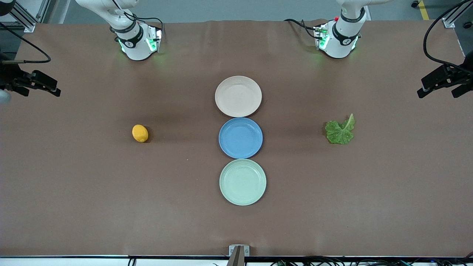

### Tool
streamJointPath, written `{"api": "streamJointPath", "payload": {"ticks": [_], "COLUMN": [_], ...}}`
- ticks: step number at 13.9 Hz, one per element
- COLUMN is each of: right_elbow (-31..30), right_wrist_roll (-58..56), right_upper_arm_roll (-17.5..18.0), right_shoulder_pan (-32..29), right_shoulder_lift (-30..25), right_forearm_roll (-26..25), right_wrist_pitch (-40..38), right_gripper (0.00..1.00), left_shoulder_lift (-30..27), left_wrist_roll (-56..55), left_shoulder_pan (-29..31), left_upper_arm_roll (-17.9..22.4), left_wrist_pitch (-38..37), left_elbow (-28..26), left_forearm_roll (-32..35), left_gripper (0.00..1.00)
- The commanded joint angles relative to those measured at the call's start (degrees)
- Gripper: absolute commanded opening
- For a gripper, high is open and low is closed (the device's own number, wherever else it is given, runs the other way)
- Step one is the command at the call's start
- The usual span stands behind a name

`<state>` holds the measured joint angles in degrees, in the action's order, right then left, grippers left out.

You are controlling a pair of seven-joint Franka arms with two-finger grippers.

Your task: Pick lemon and lettuce from plates

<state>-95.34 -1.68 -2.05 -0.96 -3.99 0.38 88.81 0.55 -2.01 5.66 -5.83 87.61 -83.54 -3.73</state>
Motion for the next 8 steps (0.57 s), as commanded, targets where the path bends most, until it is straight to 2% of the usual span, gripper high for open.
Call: {"api": "streamJointPath", "payload": {"ticks": [1,8], "right_elbow": [-1.7,-1.9], "right_wrist_roll": [0.5,0.4], "right_upper_arm_roll": [0.6,0.6], "right_shoulder_pan": [0.8,1.0], "right_shoulder_lift": [-1.2,-0.6], "right_forearm_roll": [0.9,0.9], "right_wrist_pitch": [2.2,3.2], "right_gripper": [1.00,1.00], "left_shoulder_lift": [-0.1,-0.1], "left_wrist_roll": [1.2,0.6], "left_shoulder_pan": [0.2,0.1], "left_upper_arm_roll": [-0.2,-0.2], "left_wrist_pitch": [-0.9,-0.9], "left_elbow": [0.9,0.9], "left_forearm_roll": [1.1,1.1], "left_gripper": [1.00,1.00]}}
